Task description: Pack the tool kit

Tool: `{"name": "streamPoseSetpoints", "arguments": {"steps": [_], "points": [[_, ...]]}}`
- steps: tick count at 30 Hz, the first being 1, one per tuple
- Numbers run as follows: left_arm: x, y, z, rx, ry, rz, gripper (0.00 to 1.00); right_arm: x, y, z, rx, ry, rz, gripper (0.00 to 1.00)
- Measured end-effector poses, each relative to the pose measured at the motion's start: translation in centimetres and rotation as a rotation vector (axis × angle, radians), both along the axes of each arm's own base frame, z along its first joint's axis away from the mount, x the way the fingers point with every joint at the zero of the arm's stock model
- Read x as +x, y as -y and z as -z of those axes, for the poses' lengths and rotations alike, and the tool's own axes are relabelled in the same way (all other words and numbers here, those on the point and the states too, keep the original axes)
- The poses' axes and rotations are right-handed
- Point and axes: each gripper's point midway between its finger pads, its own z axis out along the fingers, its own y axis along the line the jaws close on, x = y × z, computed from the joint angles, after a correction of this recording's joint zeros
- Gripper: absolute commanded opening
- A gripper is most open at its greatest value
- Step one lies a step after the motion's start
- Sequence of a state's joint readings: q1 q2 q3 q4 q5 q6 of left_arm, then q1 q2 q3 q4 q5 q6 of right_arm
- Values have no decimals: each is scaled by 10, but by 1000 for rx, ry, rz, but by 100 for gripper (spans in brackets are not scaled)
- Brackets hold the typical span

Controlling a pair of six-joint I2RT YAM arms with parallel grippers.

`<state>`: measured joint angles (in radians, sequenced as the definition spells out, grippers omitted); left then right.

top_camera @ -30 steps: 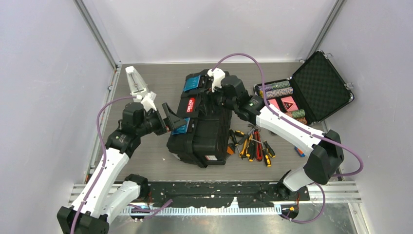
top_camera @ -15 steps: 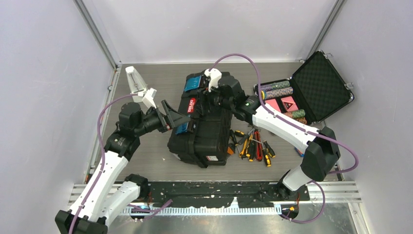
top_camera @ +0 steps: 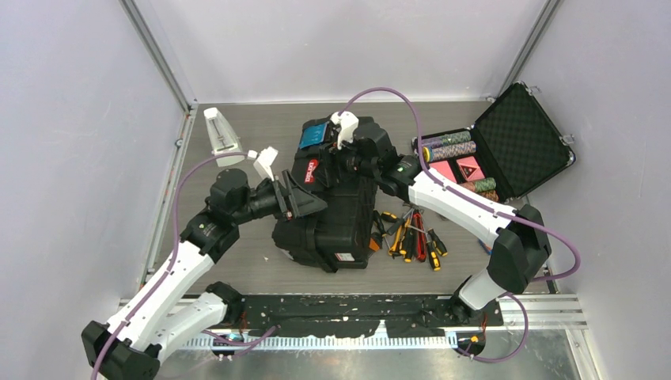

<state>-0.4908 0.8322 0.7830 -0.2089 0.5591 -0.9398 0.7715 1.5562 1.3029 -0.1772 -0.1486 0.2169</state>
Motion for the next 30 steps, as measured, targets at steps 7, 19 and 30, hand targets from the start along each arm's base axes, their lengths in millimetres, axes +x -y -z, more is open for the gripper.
{"name": "streamPoseSetpoints", "arguments": {"steps": [7, 19, 30], "points": [[3, -6, 4, 105, 34, -61, 85, 0, -1, 0, 2, 1, -4, 68], [20, -94, 15, 509, 240, -276, 98, 0, -1, 0, -1, 8, -13, 68], [13, -139, 58, 866, 519, -184, 99, 0, -2, 0, -4, 19, -26, 68]]}}
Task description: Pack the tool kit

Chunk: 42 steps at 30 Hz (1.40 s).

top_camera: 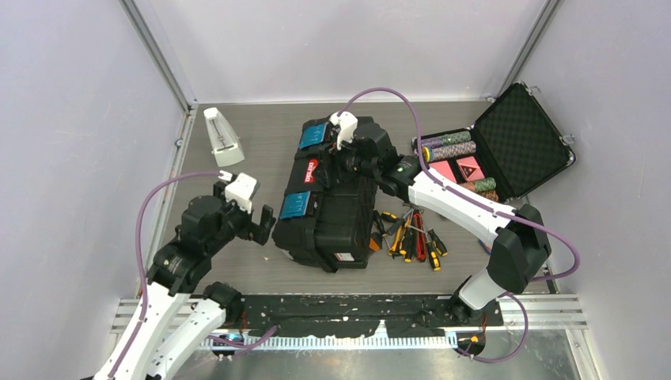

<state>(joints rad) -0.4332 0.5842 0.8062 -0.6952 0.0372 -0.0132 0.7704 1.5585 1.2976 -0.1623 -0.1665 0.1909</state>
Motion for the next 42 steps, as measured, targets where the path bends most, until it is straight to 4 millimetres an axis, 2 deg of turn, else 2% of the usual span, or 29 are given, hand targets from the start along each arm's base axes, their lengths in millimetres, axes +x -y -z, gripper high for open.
{"name": "streamPoseSetpoints", "arguments": {"steps": [7, 15, 24, 32, 42], "points": [[3, -4, 6, 138, 120, 105, 100, 1, -1, 0, 2, 5, -8, 68], [12, 11, 15, 177, 180, 224, 99, 1, -2, 0, 4, 8, -17, 68], [14, 31, 7, 151, 259, 340, 99, 2, -2, 0, 13, 10, -27, 68], [19, 35, 7, 158, 280, 356, 97, 2, -2, 1, 20, 11, -33, 68], [22, 28, 6, 180, 357, 283, 94, 2, -5, 0, 38, 23, -43, 68]]}}
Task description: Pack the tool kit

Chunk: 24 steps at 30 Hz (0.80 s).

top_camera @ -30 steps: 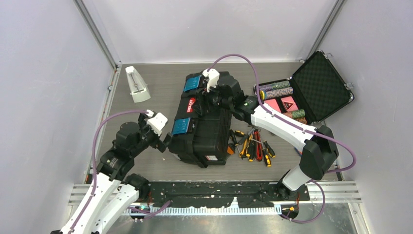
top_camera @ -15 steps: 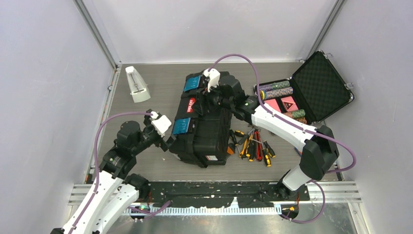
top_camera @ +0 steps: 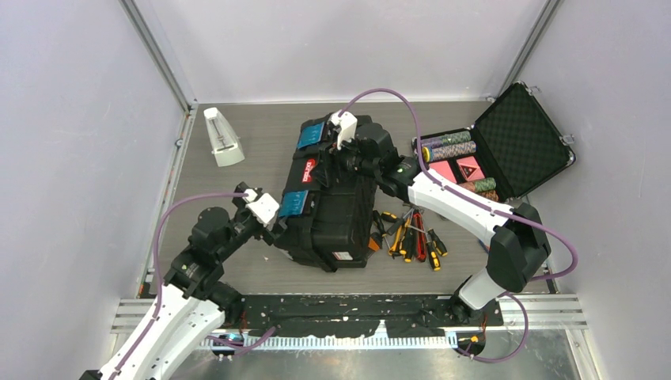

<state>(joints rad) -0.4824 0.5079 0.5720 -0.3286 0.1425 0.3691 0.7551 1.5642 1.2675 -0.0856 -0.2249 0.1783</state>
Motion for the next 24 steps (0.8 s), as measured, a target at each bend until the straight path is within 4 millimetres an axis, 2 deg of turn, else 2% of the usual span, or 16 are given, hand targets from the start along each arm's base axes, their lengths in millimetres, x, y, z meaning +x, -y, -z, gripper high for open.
{"name": "streamPoseSetpoints", "arguments": {"steps": [7, 14, 19, 24], "points": [[-2, -5, -8, -45, 92, -49, 95, 0, -1, 0, 9, 2, -9, 68], [1, -2, -34, -151, 179, -79, 95, 5, 3, 0, 14, 2, 4, 68], [5, 13, -57, -245, 230, -62, 95, 5, 2, 0, 19, 3, 4, 68], [8, 32, -60, -290, 219, -27, 95, 5, 2, 0, 19, 2, 4, 68]]}}
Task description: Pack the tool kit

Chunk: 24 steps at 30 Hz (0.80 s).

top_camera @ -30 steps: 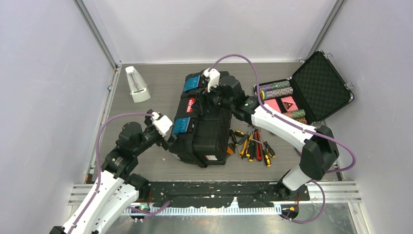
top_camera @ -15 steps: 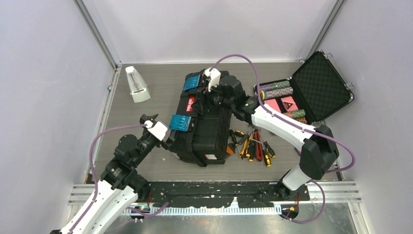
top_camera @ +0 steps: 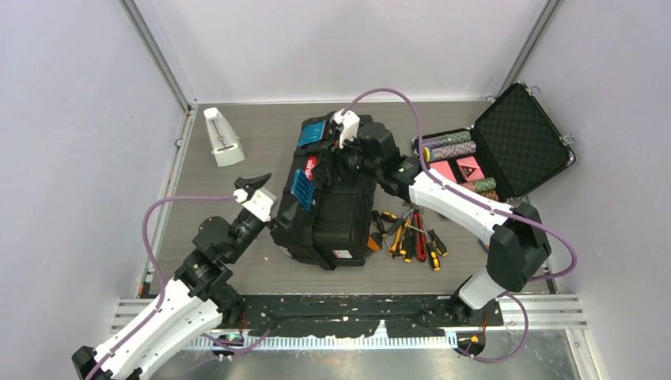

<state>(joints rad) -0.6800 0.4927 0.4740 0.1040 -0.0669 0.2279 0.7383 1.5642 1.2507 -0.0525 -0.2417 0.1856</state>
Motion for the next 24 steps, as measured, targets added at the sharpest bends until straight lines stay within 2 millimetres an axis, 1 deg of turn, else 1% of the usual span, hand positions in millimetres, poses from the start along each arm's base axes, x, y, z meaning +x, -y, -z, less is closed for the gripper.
{"name": "streamPoseSetpoints", "arguments": {"steps": [8, 13, 16, 19, 24], "points": [[-7, 25, -3, -58, -23, 86, 95, 0, 1, -1, 8, 3, 5, 68], [-16, 43, 1, -75, -54, 172, 95, 1, 2, -1, 21, 5, 12, 68], [-20, 51, -3, -83, -69, 213, 95, 2, 4, -1, 33, -1, 12, 68], [-24, 57, -10, -88, -73, 248, 96, 4, 7, -2, 41, -7, 9, 68], [-27, 57, -18, -101, -85, 254, 95, 4, 13, -4, 42, -19, 5, 68]]}}
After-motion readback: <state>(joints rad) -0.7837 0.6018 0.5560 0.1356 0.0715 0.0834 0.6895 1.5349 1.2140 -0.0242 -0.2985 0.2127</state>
